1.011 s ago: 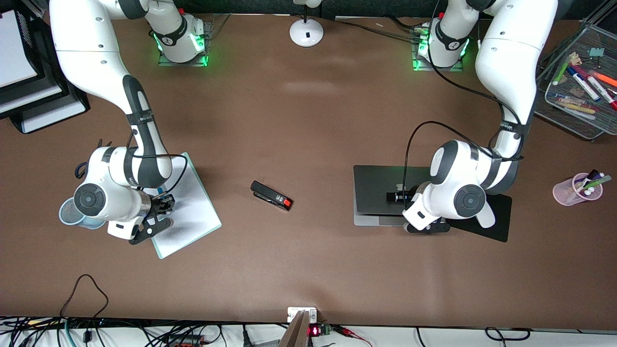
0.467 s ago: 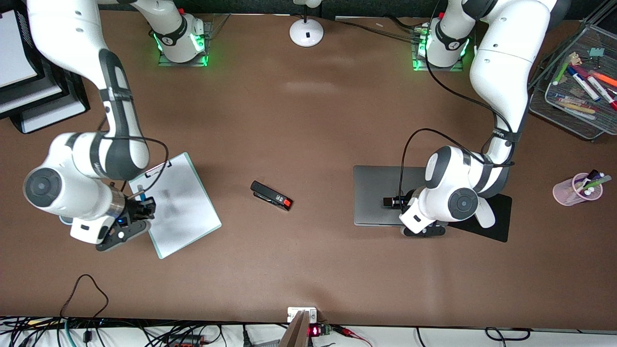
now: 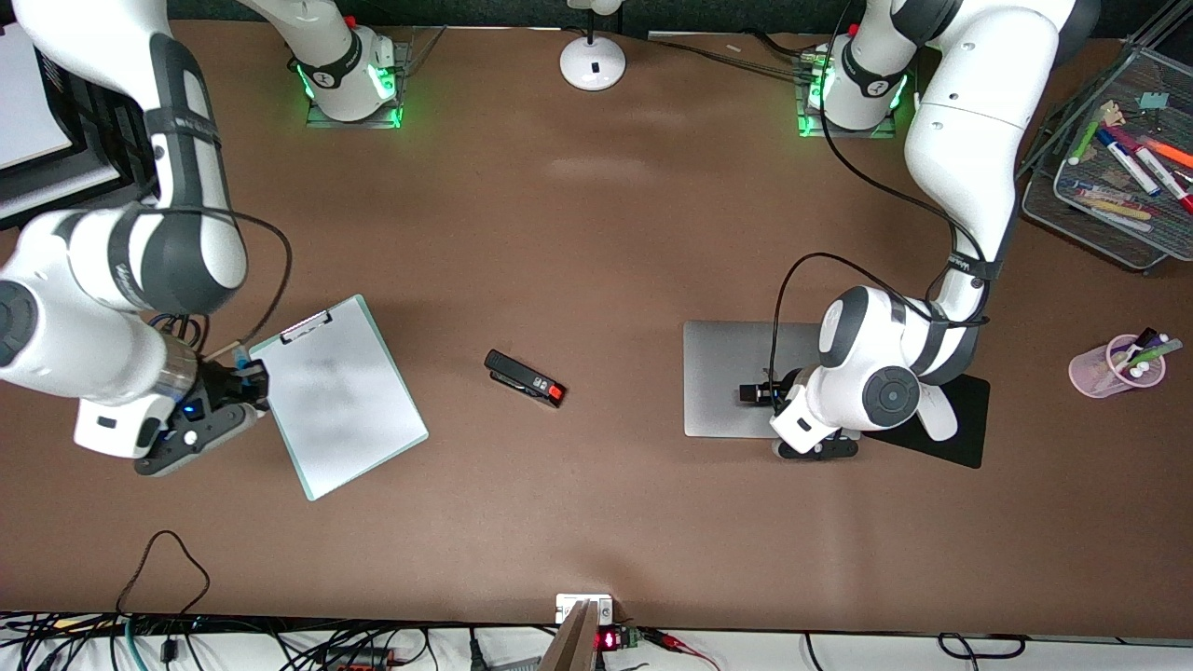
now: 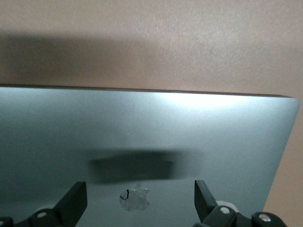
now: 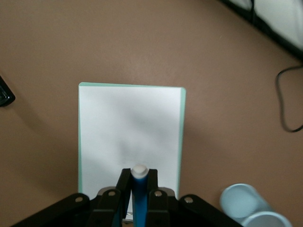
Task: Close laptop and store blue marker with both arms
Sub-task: 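Carry the marker toward the cup while the left gripper returns to rest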
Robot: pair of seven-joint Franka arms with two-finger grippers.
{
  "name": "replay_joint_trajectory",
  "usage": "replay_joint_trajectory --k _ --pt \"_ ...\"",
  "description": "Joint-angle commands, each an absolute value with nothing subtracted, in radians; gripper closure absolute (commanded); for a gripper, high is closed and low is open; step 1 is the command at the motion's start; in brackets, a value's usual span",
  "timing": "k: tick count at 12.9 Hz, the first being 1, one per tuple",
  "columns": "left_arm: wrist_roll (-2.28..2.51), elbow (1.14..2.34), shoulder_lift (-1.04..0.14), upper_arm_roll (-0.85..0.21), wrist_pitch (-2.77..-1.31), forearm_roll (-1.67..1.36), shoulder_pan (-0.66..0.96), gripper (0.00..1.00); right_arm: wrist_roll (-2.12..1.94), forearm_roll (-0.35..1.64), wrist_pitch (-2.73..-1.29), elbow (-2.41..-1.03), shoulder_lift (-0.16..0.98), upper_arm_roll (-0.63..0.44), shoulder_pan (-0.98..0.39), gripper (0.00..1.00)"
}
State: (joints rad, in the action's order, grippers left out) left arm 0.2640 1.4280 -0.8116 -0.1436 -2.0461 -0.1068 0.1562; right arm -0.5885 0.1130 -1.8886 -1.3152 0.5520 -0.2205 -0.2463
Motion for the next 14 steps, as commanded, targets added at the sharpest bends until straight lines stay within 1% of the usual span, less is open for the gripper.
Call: replay_joint_trajectory --k 1,3,5,7,9,10,11,14 --pt "0.256 1.402 -0.766 -0.132 -2.026 -0.115 0.15 0.0 -0.724 0.087 -1.876 -1.318 0.503 -0.221 -0.238 0.97" --pt "0.258 1.407 -0.686 -0.123 -2.017 -0.114 0.134 0.0 -0.823 0.086 -1.922 -1.324 0.495 -0.219 -0.215 0.97" --pt "0.256 1.405 -0.617 -0.109 -1.936 -0.077 0.114 0.0 -0.957 0.087 -2.011 -1.348 0.495 -0.219 -0.178 0.98" --pt "0.259 1.407 -0.548 -0.11 -1.91 0.001 0.086 0.0 -1.102 0.101 -2.09 -1.376 0.497 -0.218 -0.135 0.98" --pt "0.258 1.405 -0.48 -0.107 -1.859 0.003 0.062 0.0 -1.213 0.106 -2.15 -1.397 0.502 -0.21 -0.097 0.98" --pt "0.256 1.407 -0.447 -0.11 -1.853 0.005 0.033 0.0 -1.263 0.107 -2.154 -1.397 0.503 -0.207 -0.084 0.98" --pt "0.253 1.407 -0.416 -0.11 -1.817 0.005 0.014 0.0 -1.303 0.113 -2.154 -1.397 0.508 -0.206 -0.078 0.99" --pt "0.25 1.428 -0.284 -0.11 -1.695 0.006 -0.023 0.0 -1.541 0.279 -2.151 -1.402 0.534 -0.206 -0.02 0.99"
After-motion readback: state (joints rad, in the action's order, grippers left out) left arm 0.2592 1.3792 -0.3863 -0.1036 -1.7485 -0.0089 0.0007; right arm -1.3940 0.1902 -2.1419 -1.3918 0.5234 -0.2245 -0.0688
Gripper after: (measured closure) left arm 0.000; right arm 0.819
